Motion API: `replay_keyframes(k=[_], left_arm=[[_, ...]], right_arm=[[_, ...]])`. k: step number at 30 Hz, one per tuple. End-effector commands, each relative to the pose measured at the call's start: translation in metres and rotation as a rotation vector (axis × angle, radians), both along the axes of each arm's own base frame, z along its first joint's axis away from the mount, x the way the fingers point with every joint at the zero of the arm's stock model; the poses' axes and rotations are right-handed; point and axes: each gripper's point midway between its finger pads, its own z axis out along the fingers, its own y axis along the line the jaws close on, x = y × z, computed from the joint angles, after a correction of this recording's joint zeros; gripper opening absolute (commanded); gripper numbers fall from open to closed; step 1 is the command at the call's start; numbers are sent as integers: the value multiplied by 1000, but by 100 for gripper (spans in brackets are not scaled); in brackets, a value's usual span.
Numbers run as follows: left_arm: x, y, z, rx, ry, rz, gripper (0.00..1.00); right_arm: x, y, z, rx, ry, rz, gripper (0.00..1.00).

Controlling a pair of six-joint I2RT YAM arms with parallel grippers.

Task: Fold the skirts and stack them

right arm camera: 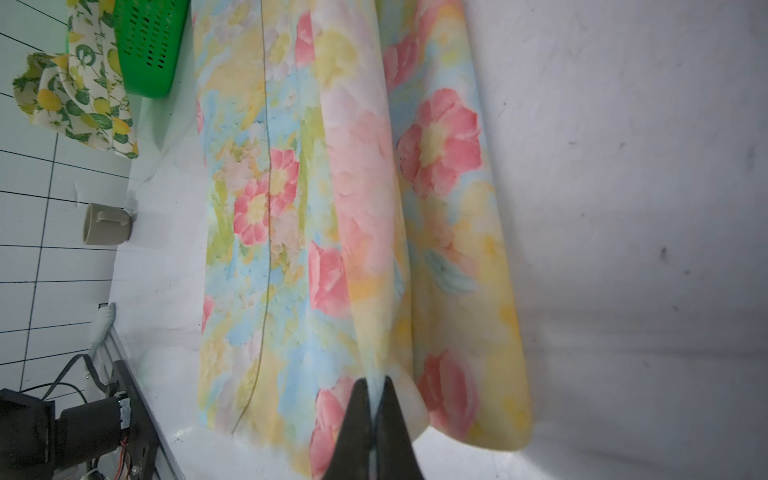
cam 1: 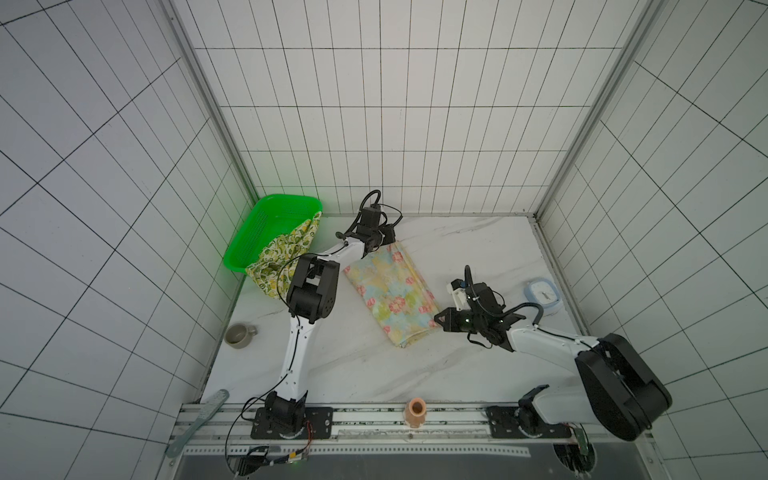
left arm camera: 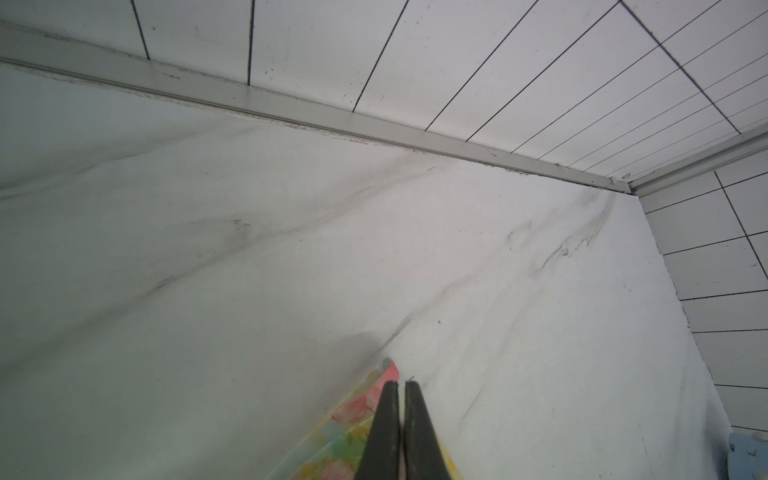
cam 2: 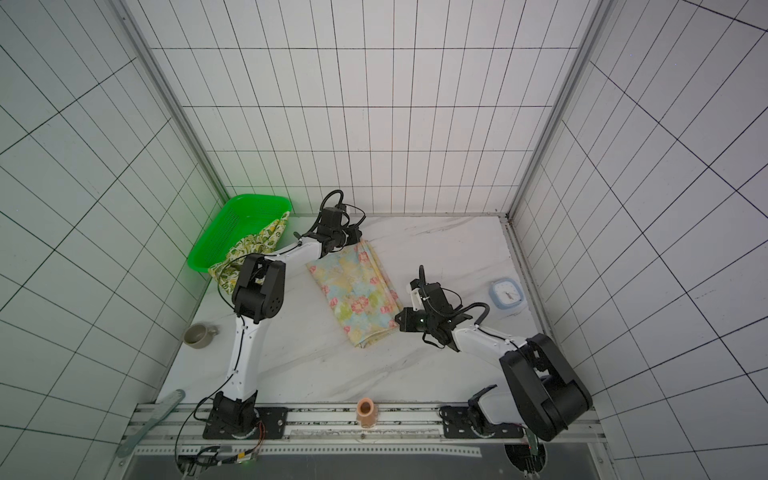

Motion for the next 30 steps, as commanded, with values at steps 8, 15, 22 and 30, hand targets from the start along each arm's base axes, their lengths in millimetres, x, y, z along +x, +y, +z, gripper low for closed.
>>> replay_keyframes(k=[8,15,22,30], left_arm=[[13,21,45,-101,-112,62,53],[-13,46,94,-242,-130,72,54],[-83,38,61,-272,31,-9,44],[-143,33,-23,-134,193,-49,34]], right_arm=[[19,-21,20,-159,-63,-31,53],[18,-22,60,-172,-143,-26,56],[13,12,71,-119,-192,78,41],[31,9,22,-159,-105,38,12]])
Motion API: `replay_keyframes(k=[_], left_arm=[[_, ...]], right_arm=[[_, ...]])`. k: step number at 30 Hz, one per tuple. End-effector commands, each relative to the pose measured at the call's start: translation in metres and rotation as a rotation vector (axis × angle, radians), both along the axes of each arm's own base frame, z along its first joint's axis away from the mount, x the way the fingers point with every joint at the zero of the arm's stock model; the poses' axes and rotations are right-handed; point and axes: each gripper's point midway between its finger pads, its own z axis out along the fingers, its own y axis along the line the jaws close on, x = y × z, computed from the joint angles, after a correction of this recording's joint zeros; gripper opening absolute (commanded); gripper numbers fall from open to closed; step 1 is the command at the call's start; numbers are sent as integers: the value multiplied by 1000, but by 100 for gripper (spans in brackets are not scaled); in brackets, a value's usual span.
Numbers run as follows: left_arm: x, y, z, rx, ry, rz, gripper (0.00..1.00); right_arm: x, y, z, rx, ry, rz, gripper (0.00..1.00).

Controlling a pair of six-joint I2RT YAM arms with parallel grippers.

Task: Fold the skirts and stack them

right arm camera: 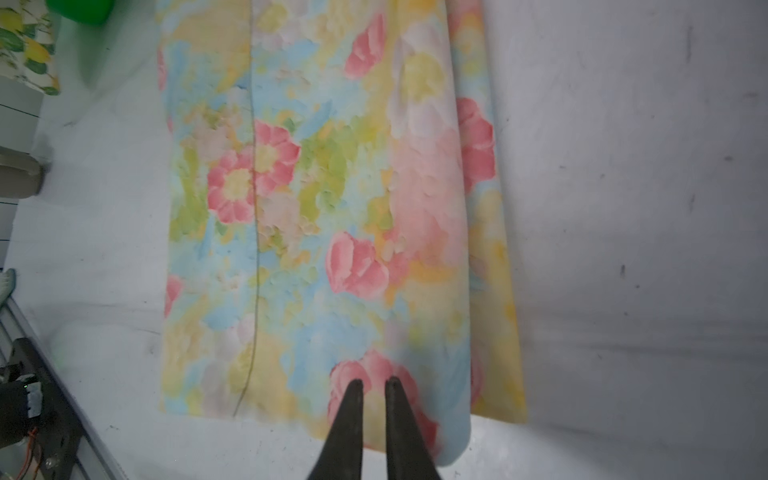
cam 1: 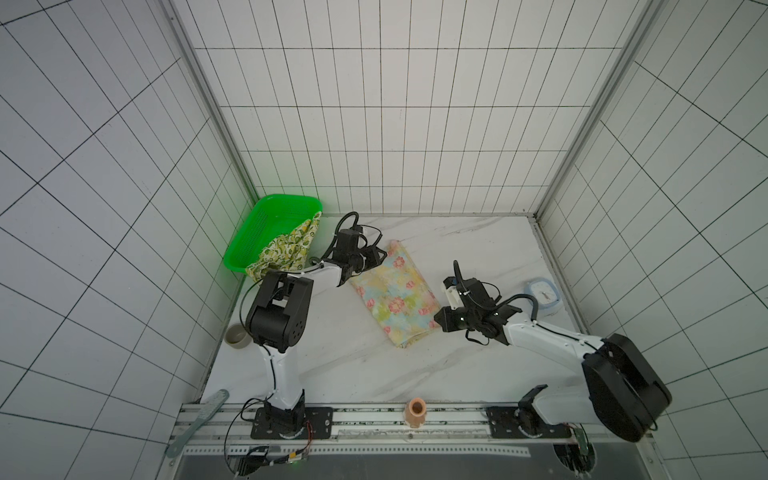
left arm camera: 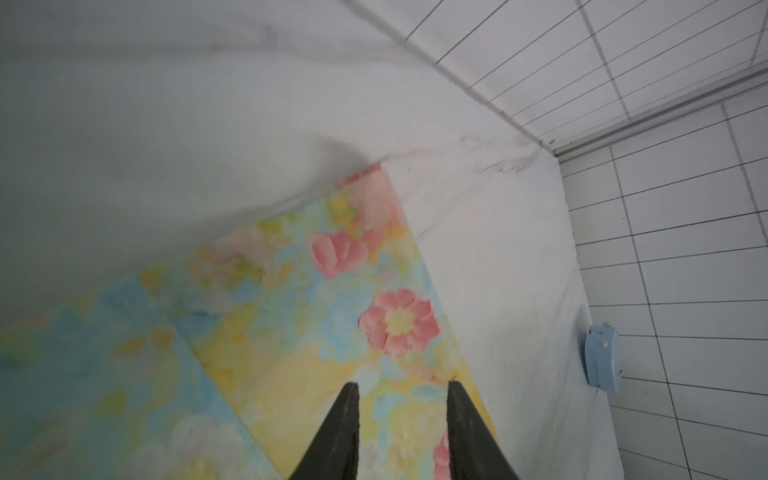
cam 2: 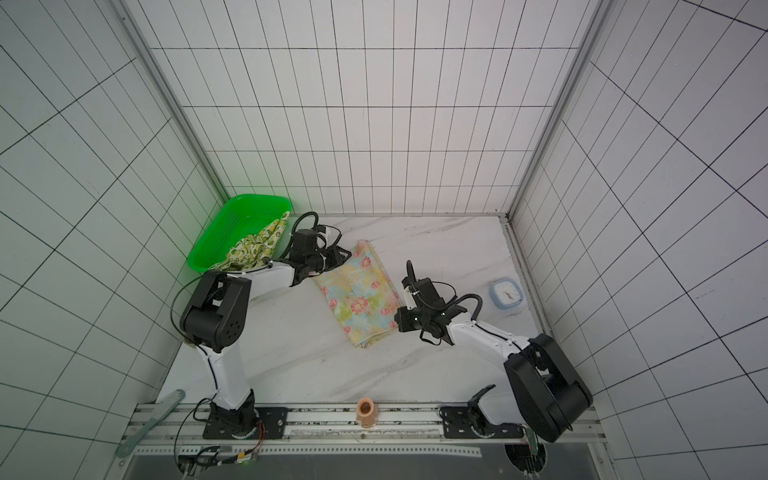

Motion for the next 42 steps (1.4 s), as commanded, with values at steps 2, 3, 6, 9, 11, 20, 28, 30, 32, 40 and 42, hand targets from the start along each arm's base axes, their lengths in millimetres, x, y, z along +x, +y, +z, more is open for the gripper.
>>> replay_keyframes(k=[2,3,6,9,11,20,28,30,32,40,42], left_arm=[[-16,-4,-33,66,41,-33,33],[-19,-3,-38,71,56,-34,33],[-28,0,-51,90,83,-38,32],[-42,5,-65,123,121,-39,32],[-54,7,-74,132,153,-42,32],[-119,-12,-80,145,207,-80,32],[-100,-20,-7,78,62,-42,32],[-85,-16,10,80,22,-33,33],[-69,-12,17,82,0,-23,33],[-35,14,-19,72,25,45,32],[-30,20,-25,69,26,60,32]], right_arm=[[37,-1,7,3,-59,-65,11],[41,-6,0,-17,-49,-82,10],[54,-20,-16,-94,-47,-129,7],[71,-32,-25,-158,-57,-161,7],[82,-34,-28,-177,-59,-165,6],[160,-56,-17,-259,-210,-226,11],[170,-24,90,-88,-351,-153,18],[151,-19,105,-38,-343,-117,20],[128,-16,110,20,-317,-98,20],[72,-19,83,174,-221,-113,21],[63,-22,70,167,-194,-113,21]])
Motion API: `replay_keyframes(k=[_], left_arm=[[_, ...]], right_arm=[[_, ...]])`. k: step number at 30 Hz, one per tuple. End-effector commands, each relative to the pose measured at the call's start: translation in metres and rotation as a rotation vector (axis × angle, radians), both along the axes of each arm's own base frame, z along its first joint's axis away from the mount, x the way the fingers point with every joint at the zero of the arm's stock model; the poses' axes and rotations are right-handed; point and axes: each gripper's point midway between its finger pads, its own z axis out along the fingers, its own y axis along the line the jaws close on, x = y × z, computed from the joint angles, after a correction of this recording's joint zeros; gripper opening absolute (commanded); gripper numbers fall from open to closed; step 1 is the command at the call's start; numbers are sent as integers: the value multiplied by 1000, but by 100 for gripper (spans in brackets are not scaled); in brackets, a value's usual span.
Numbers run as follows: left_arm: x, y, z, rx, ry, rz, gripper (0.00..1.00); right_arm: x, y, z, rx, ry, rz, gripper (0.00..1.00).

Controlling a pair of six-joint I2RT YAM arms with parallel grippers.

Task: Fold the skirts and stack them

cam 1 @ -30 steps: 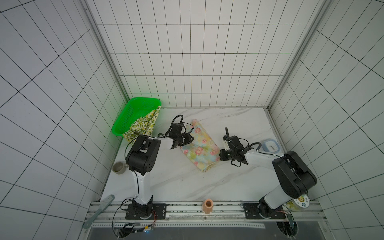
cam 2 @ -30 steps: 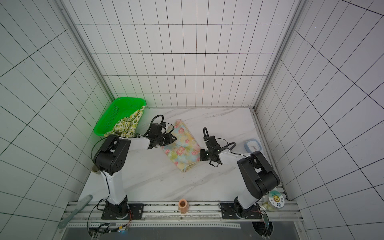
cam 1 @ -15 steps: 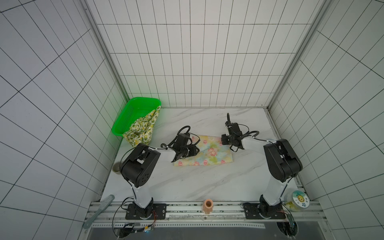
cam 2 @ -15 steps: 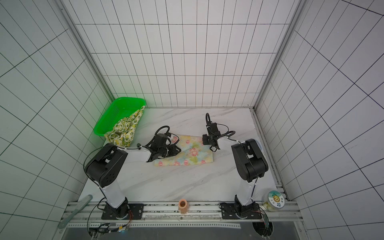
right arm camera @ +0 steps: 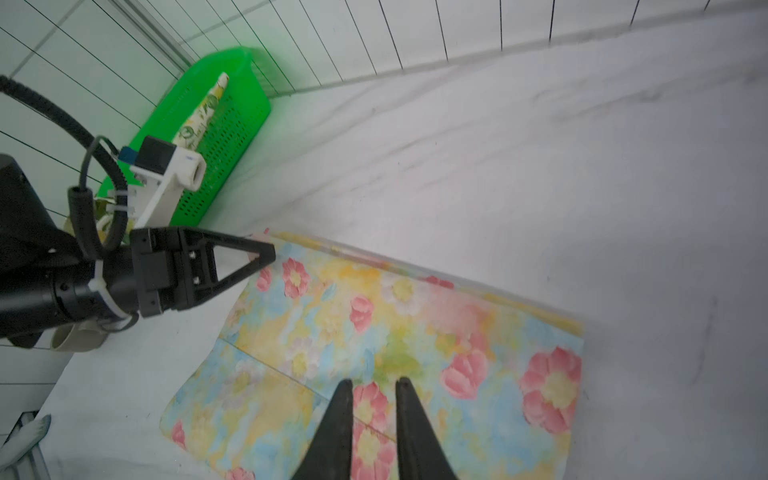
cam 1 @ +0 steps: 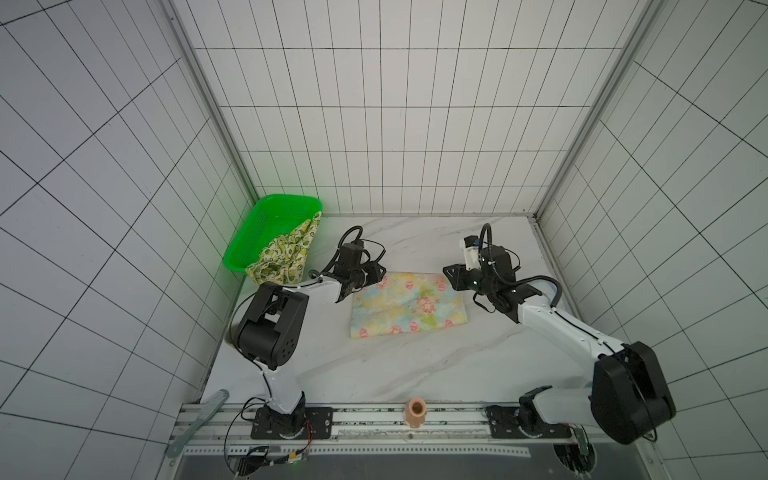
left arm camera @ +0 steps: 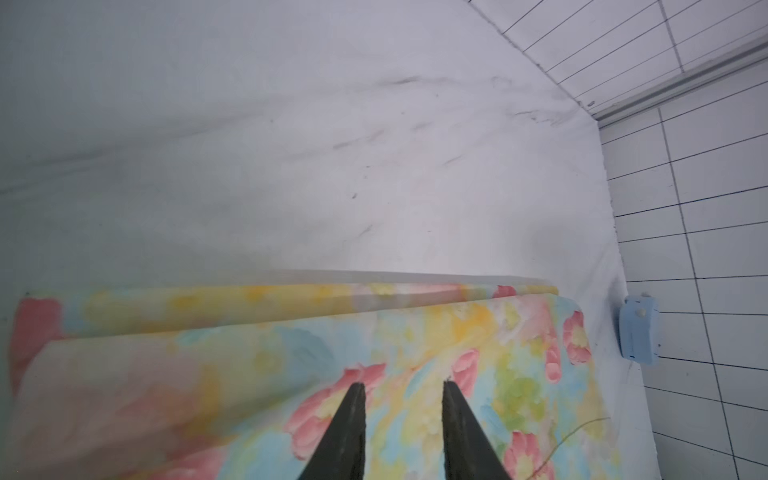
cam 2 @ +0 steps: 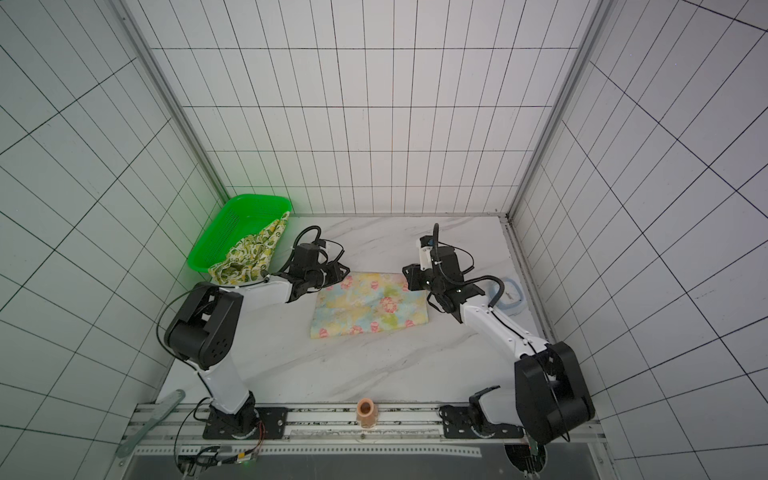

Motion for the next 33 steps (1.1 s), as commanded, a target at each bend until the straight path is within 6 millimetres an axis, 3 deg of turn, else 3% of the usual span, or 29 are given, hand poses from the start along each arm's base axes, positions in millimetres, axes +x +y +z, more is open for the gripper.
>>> replay_keyframes(k=[1,14,18,22,25,28,30,33], left_arm=[[7,9,-14,-2,6,11,32],[30,32,-24,65,-64,53,32],[35,33,-31,71,-75,58,31],[41,34,-26,79,-99,64,31],[42,30,1,58,-144,64,31],[33,24,34,83,-181,69,31],[19,10,54,93,-208,37,31],[-11,-21,67,97,-208,-47,31]], right_arm=[[-27,0,-39,19,111,21,20],[-57,-25,-123,-55,282,-51,17],[-67,-30,-142,-74,323,-61,17],[-71,-31,-150,-80,345,-64,16],[-71,-29,-144,-67,341,-52,16],[-69,-23,-122,-28,309,-30,16],[-64,-17,-101,3,267,-11,17],[-52,-12,-75,24,203,2,18]])
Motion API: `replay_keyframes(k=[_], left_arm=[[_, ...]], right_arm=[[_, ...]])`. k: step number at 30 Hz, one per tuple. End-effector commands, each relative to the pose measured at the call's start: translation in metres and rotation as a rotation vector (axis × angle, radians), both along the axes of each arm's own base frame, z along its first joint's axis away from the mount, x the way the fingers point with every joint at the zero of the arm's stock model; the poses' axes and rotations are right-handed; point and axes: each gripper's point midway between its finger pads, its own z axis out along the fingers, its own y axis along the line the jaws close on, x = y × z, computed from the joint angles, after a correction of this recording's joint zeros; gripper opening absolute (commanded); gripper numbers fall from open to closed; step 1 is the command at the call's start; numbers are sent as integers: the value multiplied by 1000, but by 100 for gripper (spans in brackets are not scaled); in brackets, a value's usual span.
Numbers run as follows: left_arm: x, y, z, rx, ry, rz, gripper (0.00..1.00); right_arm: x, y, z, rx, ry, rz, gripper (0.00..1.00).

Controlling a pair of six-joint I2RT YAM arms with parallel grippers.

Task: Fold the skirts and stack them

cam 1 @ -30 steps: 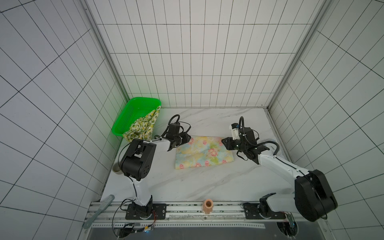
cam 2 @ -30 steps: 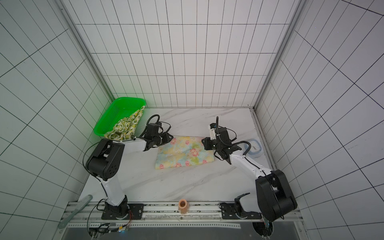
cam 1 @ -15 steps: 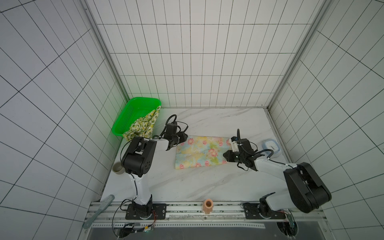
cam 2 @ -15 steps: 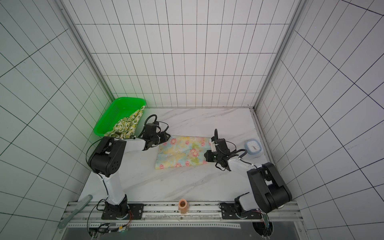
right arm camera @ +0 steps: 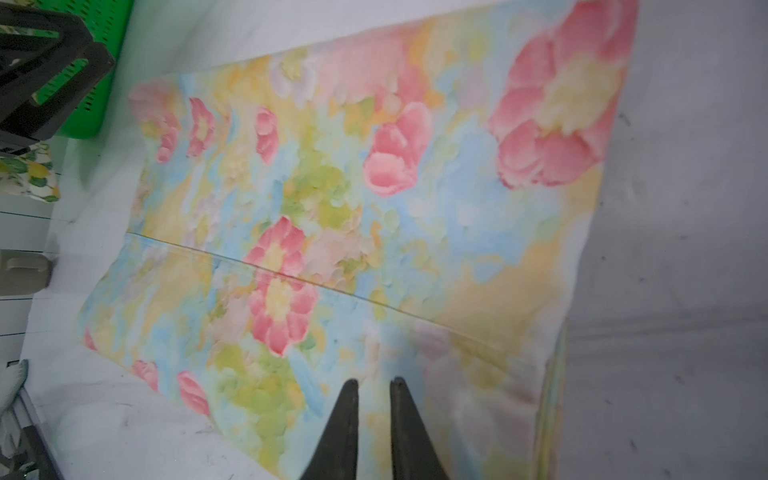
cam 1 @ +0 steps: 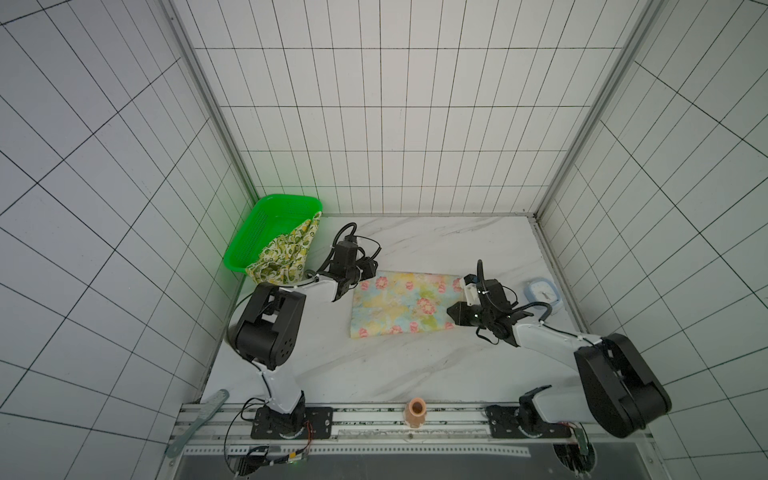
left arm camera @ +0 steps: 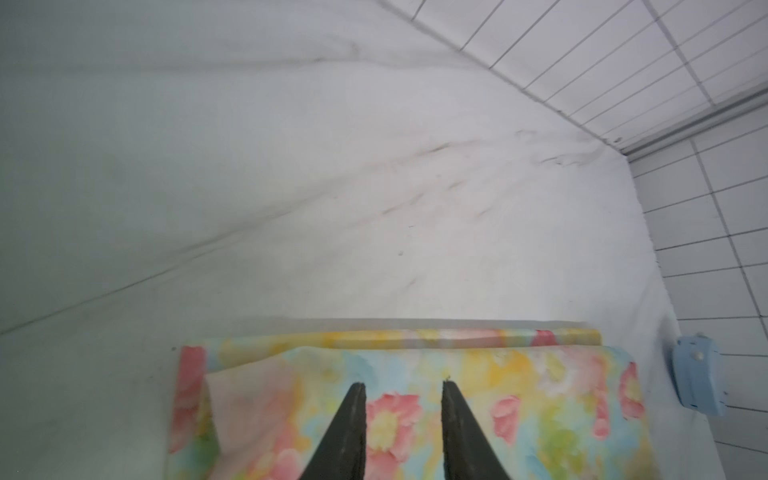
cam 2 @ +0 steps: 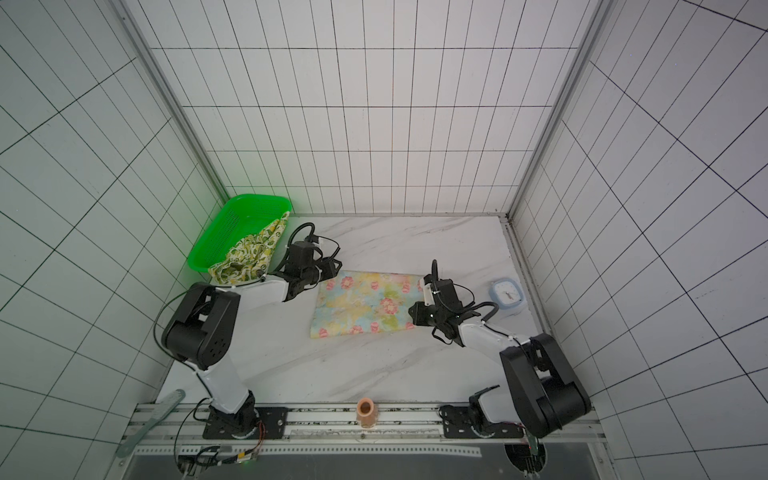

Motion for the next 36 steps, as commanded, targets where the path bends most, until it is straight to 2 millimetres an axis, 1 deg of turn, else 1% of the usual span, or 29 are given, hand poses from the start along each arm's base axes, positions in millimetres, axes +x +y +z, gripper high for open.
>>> replay_keyframes(k=[1,3,5,6,9,13,18,20,22,25,27,29,31,33,36], left_arm=[[-31,-34,21,29,-22,-87,32],[-55,-58,17,21,3,-163,32],[-74,-75,7,29,23,-211,32],[-83,-82,-2,39,34,-235,32],[-105,-99,-22,33,72,-302,31],[-119,-103,-43,44,107,-321,31],[-133,-106,-70,45,168,-352,31],[-135,-103,-75,47,174,-345,31],[-134,-103,-73,51,164,-346,31],[-130,-105,-65,69,141,-356,31],[-127,-107,-55,75,110,-366,31],[-122,-111,-45,67,84,-374,31],[-118,-118,-36,56,64,-388,31],[-111,-124,-32,49,50,-395,31],[-104,-135,-34,44,53,-414,31]], right_arm=[[11,6,27,27,-46,20,18],[25,7,33,28,-63,19,19],[37,10,33,50,-58,27,19],[44,11,33,70,-62,24,19],[61,13,32,136,-82,16,19],[79,10,21,161,-74,4,19],[85,4,-7,149,-10,-25,17],[84,3,-10,151,1,-27,17],[82,2,-4,162,-6,-26,17],[82,-4,19,202,-31,-38,17],[80,-11,40,234,-56,-40,20],[78,-20,53,245,-70,-45,30],[76,-30,59,244,-72,-57,41],[74,-41,54,227,-70,-80,50],[69,-51,41,232,-35,-99,56]])
